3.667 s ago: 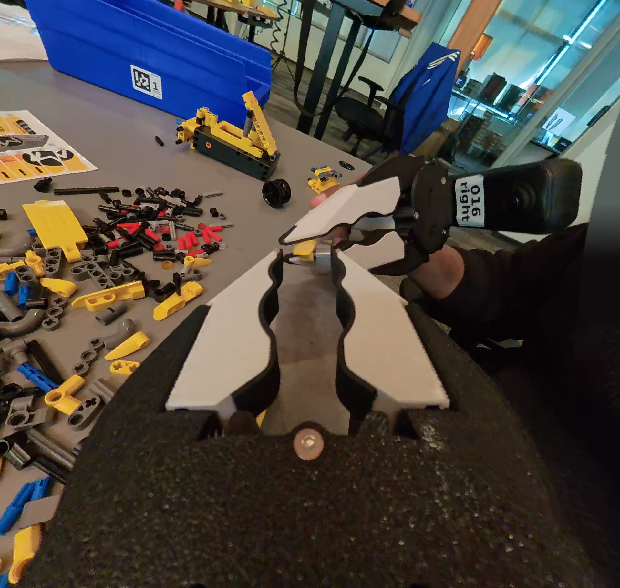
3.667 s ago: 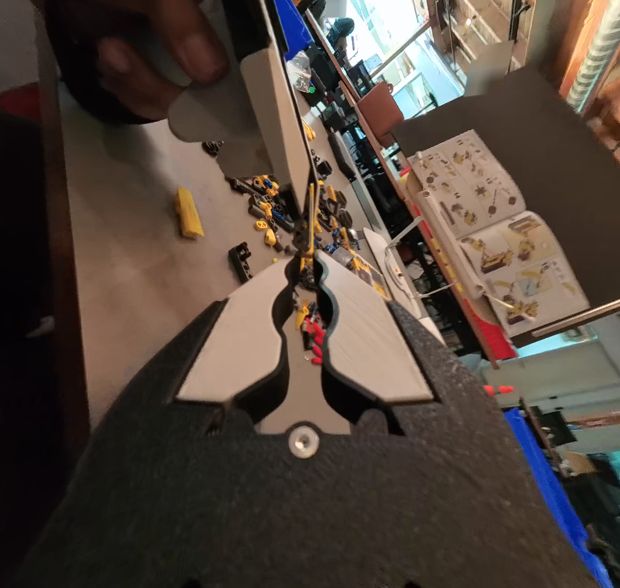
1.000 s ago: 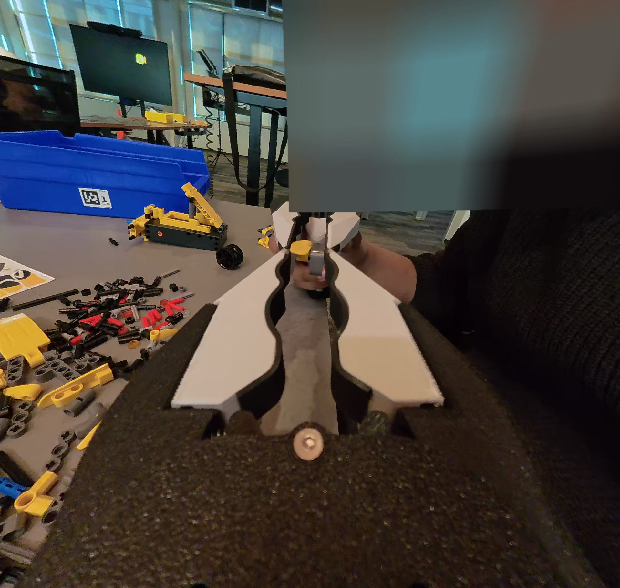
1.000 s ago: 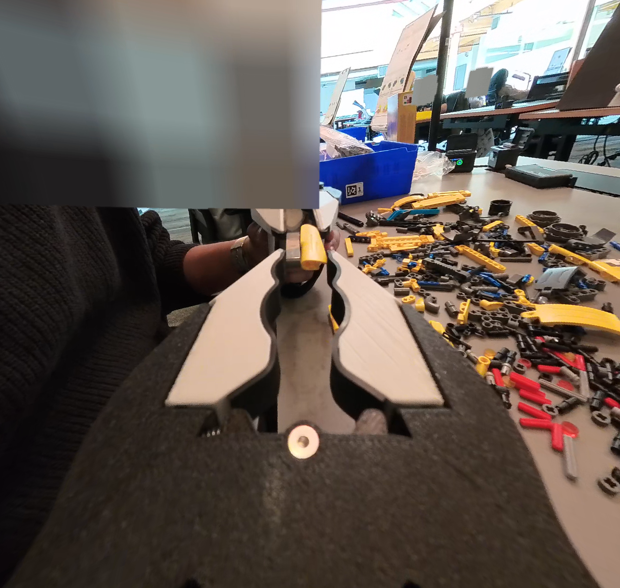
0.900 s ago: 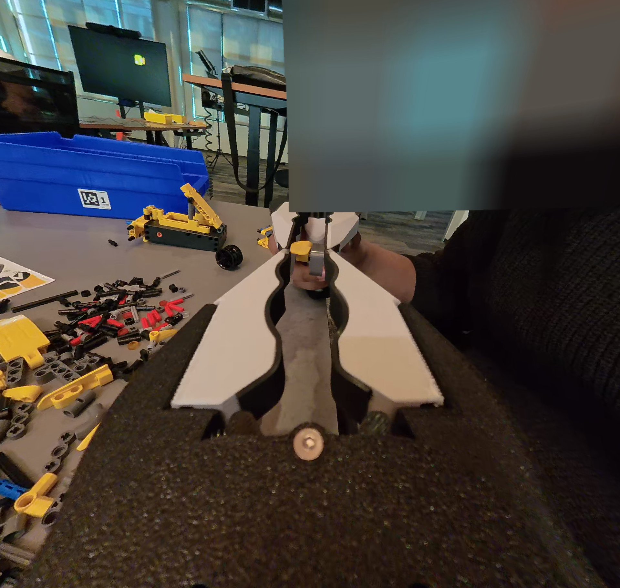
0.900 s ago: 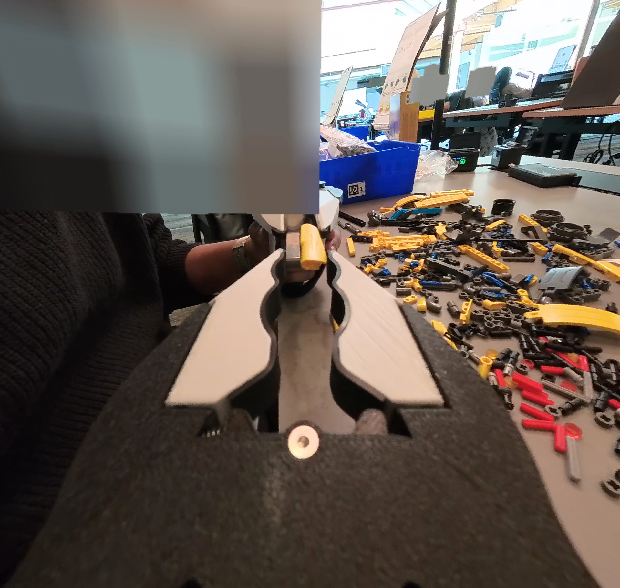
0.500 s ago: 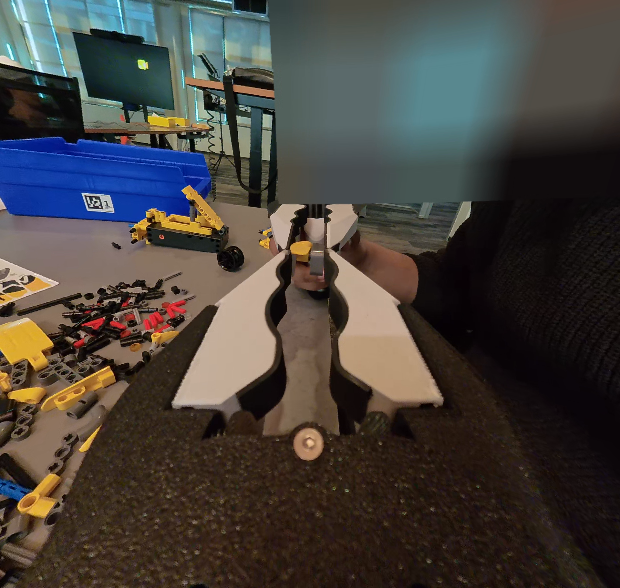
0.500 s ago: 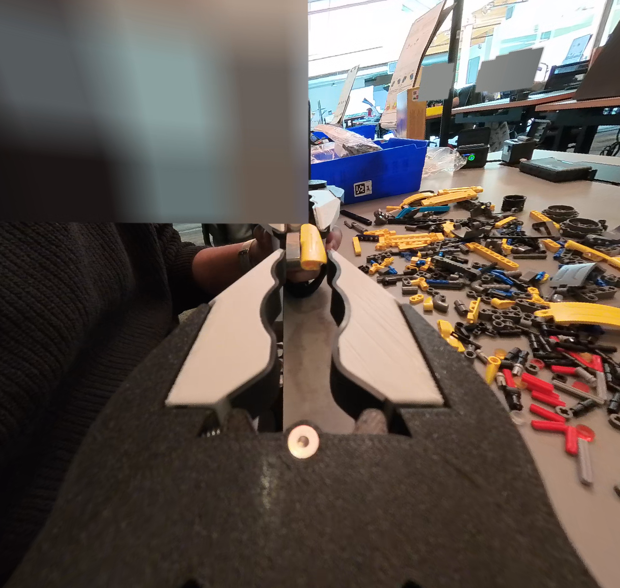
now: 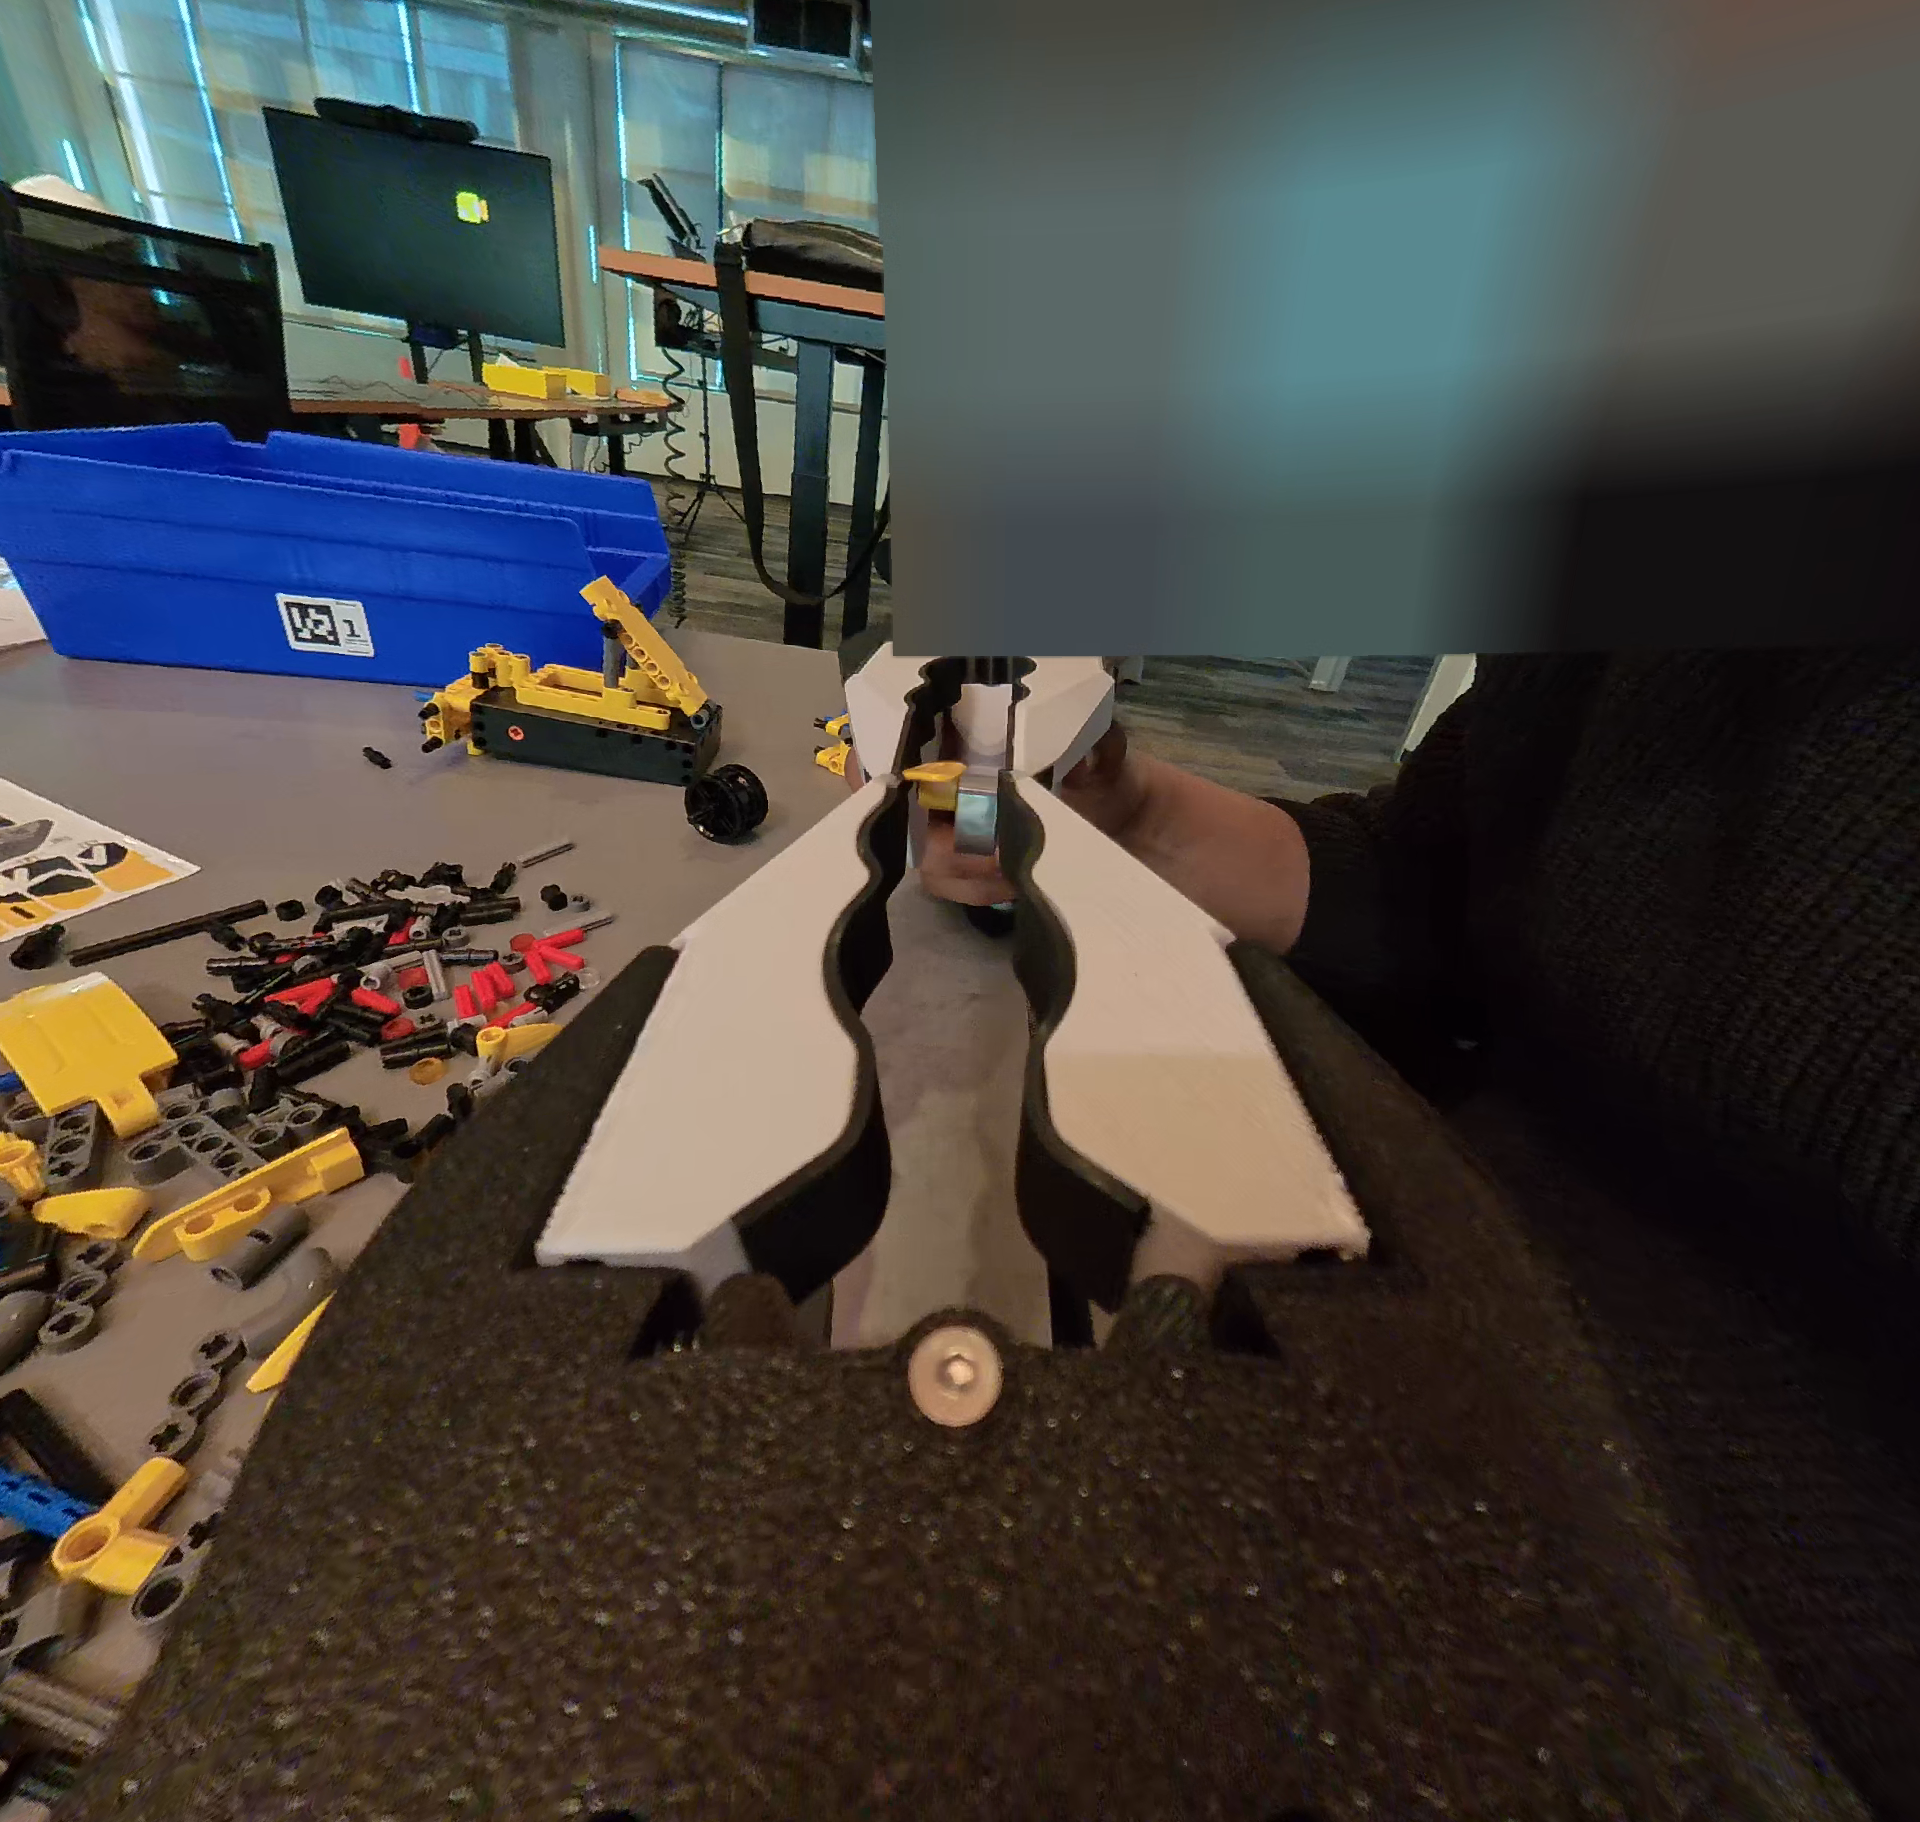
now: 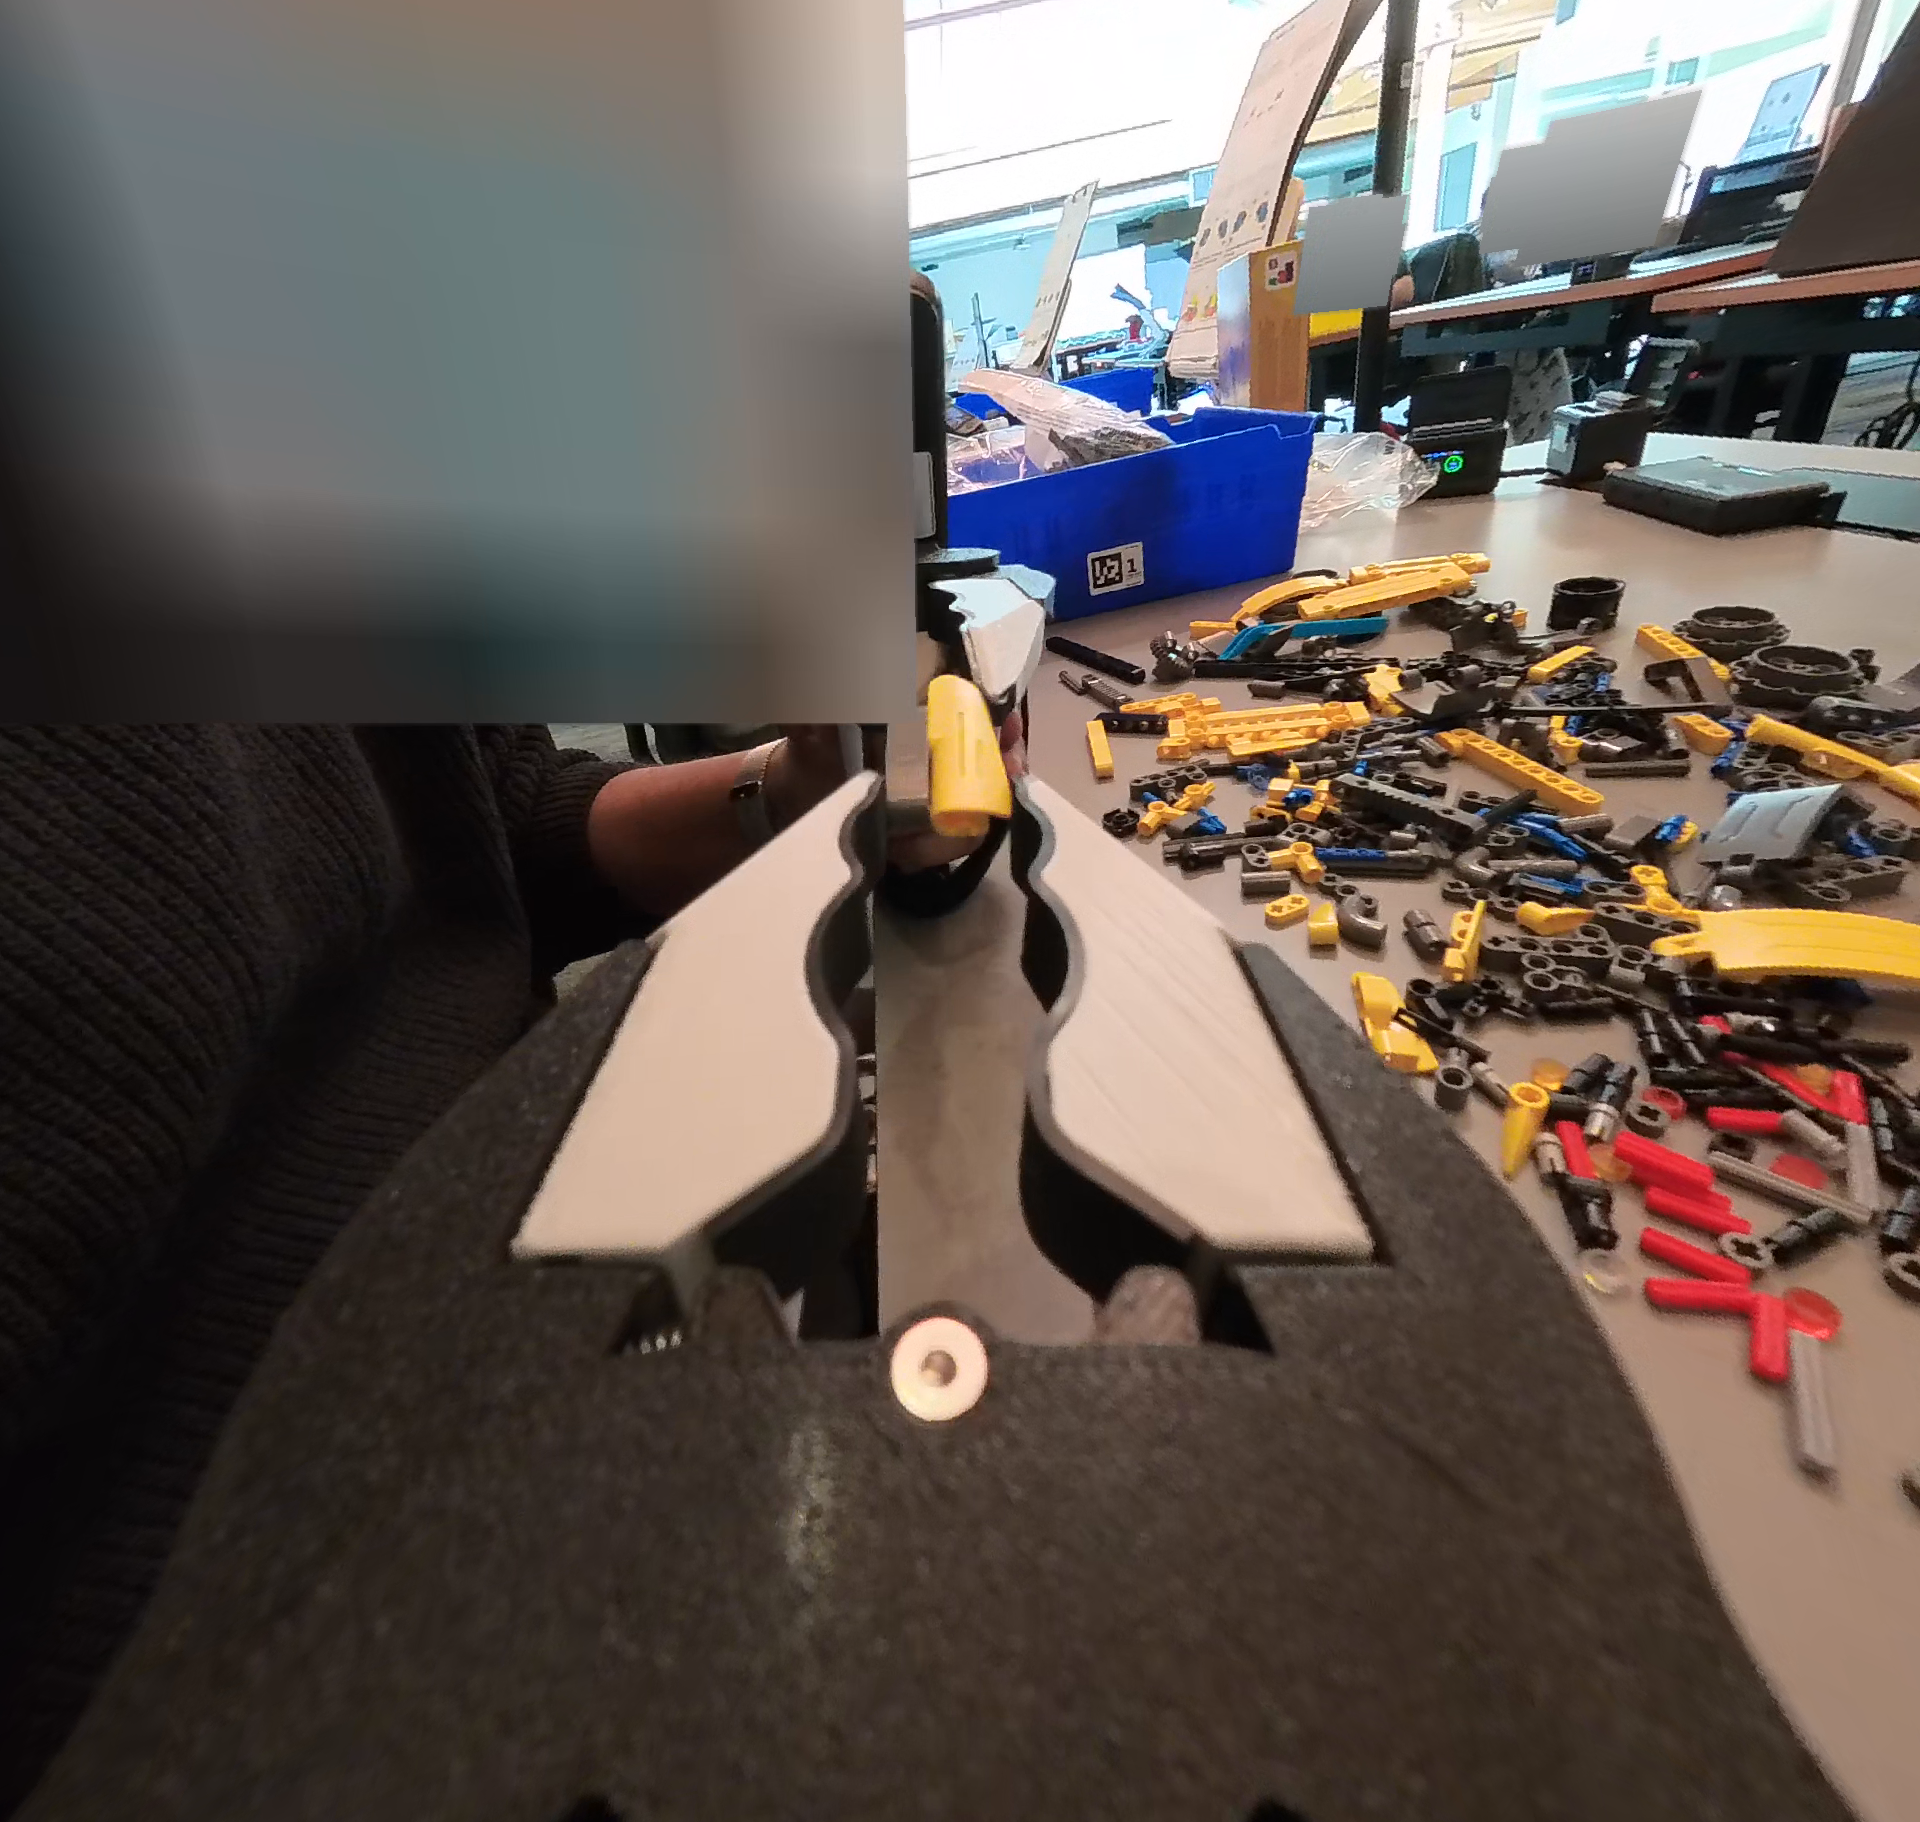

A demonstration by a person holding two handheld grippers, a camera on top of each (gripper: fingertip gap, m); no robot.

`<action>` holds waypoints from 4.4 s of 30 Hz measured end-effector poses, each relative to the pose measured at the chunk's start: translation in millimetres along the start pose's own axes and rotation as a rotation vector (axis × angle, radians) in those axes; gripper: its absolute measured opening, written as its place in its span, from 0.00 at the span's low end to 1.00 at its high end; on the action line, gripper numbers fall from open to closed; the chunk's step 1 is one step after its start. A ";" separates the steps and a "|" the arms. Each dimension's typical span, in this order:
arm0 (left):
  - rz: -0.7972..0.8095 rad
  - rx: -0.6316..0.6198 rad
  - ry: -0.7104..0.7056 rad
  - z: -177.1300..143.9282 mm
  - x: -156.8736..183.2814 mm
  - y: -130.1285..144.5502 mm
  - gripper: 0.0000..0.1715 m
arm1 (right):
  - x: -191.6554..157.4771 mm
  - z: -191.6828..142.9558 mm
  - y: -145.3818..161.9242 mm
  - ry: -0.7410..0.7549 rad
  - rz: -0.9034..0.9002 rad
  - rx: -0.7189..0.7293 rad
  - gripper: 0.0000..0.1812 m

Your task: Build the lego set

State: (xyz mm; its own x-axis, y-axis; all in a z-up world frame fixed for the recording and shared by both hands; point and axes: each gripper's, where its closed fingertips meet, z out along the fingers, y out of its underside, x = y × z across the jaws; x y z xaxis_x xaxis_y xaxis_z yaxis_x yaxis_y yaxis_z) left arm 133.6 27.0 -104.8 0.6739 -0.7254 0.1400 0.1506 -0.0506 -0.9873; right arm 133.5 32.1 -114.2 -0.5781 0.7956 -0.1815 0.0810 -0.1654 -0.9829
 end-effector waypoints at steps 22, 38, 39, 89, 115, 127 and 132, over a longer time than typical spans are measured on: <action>-0.128 -0.012 -0.282 -32.7 -66.1 -0.3 0.14 | 68.6 -11.4 67.1 0.289 -0.103 -0.525 0.13; -0.209 0.069 -0.262 -35.7 -67.4 -6.0 0.14 | 52.6 -7.9 78.2 0.159 -0.104 -0.588 0.13; -0.228 0.075 -0.253 -36.1 -67.9 -6.0 0.14 | 52.0 -8.2 75.7 0.153 -0.098 -0.571 0.13; -0.246 0.130 -0.179 -37.7 -60.3 -11.9 0.14 | 48.9 -9.4 65.9 0.159 -0.148 -0.508 0.13; -0.249 0.136 -0.170 -37.6 -59.2 -12.5 0.14 | 50.1 -10.3 62.1 0.158 -0.123 -0.484 0.13; -0.238 0.140 -0.163 -37.8 -57.4 -13.4 0.14 | 52.9 -8.8 71.5 0.185 -0.151 -0.545 0.13; -0.243 0.142 -0.164 -38.0 -58.1 -13.3 0.14 | 53.8 -8.2 76.9 0.193 -0.163 -0.581 0.13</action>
State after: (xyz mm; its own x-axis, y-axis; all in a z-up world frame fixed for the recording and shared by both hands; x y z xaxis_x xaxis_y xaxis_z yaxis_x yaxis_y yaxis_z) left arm 65.0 43.7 -102.6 0.7115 -0.5830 0.3923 0.4132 -0.1046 -0.9046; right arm 115.4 67.0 -199.8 -0.4677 0.8836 0.0227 0.4634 0.2670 -0.8449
